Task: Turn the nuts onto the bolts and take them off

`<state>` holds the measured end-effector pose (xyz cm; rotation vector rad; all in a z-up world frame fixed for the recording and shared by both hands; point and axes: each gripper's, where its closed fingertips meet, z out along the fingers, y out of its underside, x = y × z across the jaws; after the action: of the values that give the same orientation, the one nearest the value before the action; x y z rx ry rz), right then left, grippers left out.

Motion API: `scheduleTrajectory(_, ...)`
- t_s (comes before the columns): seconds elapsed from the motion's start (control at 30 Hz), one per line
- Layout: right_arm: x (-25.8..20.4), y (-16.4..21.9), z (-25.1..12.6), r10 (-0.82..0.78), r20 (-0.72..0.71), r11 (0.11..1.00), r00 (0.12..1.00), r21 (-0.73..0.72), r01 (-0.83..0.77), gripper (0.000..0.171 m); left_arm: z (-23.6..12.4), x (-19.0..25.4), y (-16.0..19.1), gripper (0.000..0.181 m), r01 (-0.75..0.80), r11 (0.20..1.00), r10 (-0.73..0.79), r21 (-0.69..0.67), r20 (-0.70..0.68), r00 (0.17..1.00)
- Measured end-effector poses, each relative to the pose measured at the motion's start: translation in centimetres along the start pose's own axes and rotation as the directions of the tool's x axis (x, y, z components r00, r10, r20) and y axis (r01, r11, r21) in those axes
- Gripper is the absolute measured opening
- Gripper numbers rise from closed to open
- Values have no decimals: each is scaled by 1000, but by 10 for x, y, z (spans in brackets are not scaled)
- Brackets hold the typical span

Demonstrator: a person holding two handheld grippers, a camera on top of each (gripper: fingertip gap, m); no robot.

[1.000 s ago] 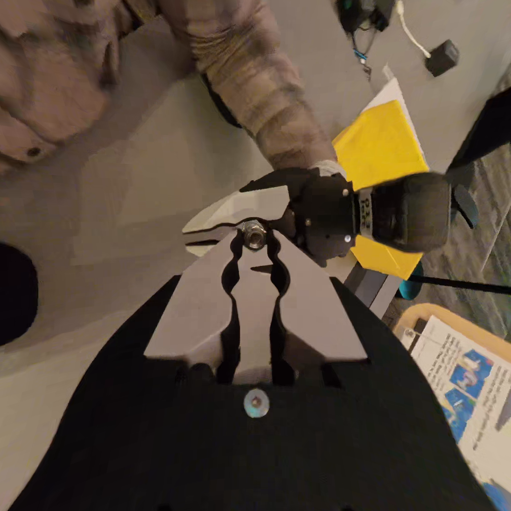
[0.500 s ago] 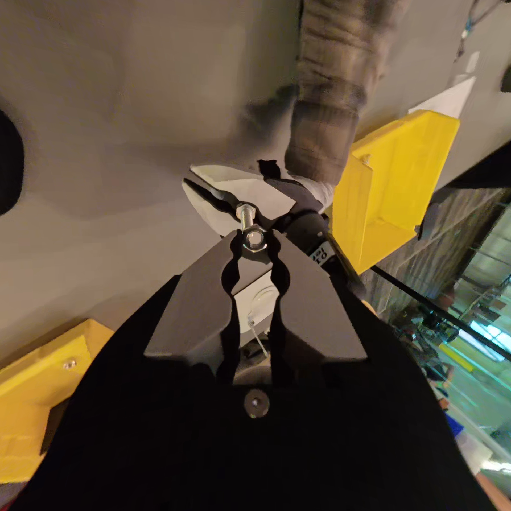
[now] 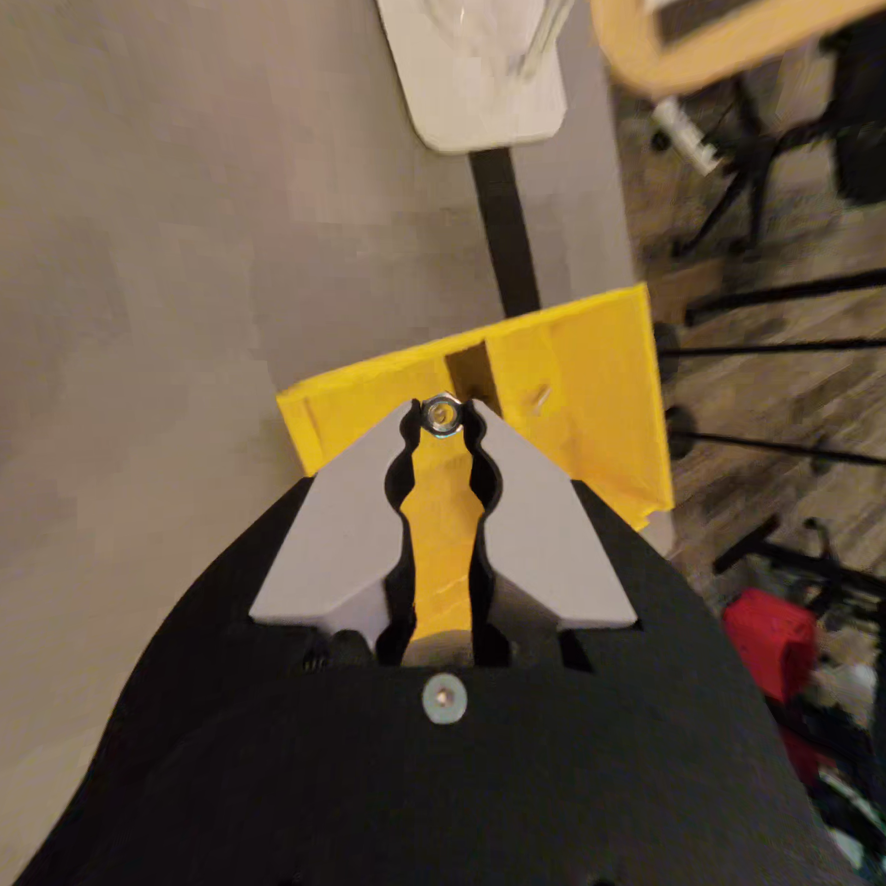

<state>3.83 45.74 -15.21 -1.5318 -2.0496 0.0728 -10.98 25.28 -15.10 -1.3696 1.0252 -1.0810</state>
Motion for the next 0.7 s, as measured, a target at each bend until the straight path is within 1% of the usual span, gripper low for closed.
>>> scheduleTrajectory(0.07,-2,47,36,71,28,988,997,-138,-66,16,3,-8,3,10,-15,1000,16,-12,56,998)
scheduleTrajectory(0.13,-14,93,68,219,84,938,972,-294,-186,16,5,-17,7,10,-33,999,36,-26,114,993)
scheduleTrajectory(0.2,-25,131,91,270,110,884,957,-421,-202,16,7,-21,12,10,-35,999,40,-40,134,990)
scheduleTrajectory(0.27,-29,152,108,298,99,854,949,-472,-219,16,8,-23,15,10,-34,998,40,-46,142,989)
scheduleTrajectory(0.33,-38,157,116,333,138,850,933,-472,-234,16,8,-25,18,10,-43,998,51,-55,152,987)
scheduleTrajectory(0.37,-40,157,119,340,144,848,929,-474,-236,19,8,-25,18,10,-42,998,50,-55,154,987)
scheduleTrajectory(0.4,-39,158,119,324,133,847,937,-481,-225,28,8,-26,18,10,-41,998,49,-53,155,987)
scheduleTrajectory(0.43,-38,157,115,311,131,848,941,-486,-213,44,8,-28,18,10,-48,997,56,-52,174,983)
scheduleTrajectory(0.5,-29,153,102,274,92,847,957,-495,-195,45,9,-31,18,10,-56,997,66,-58,192,979)
scheduleTrajectory(0.53,-23,146,92,248,58,852,967,-488,-189,45,9,-33,18,10,-69,996,81,-60,212,974)
scheduleTrajectory(0.57,-17,132,80,221,26,872,975,-452,-186,44,9,-37,17,10,-74,995,88,-67,242,966)
scheduleTrajectory(0.6,-12,107,68,203,6,907,979,-377,-186,42,10,-41,17,10,-82,993,101,-80,271,957)
scheduleTrajectory(0.63,-12,74,56,192,0,947,981,-263,-185,39,10,-45,16,10,-103,991,126,-89,310,942)
scheduleTrajectory(0.67,-15,34,43,170,13,978,985,-123,-167,37,10,-50,14,10,-117,989,141,-90,346,928)
scheduleTrajectory(0.7,-23,-9,28,136,29,990,990,33,-137,34,10,-53,13,10,-123,988,149,-93,375,915)
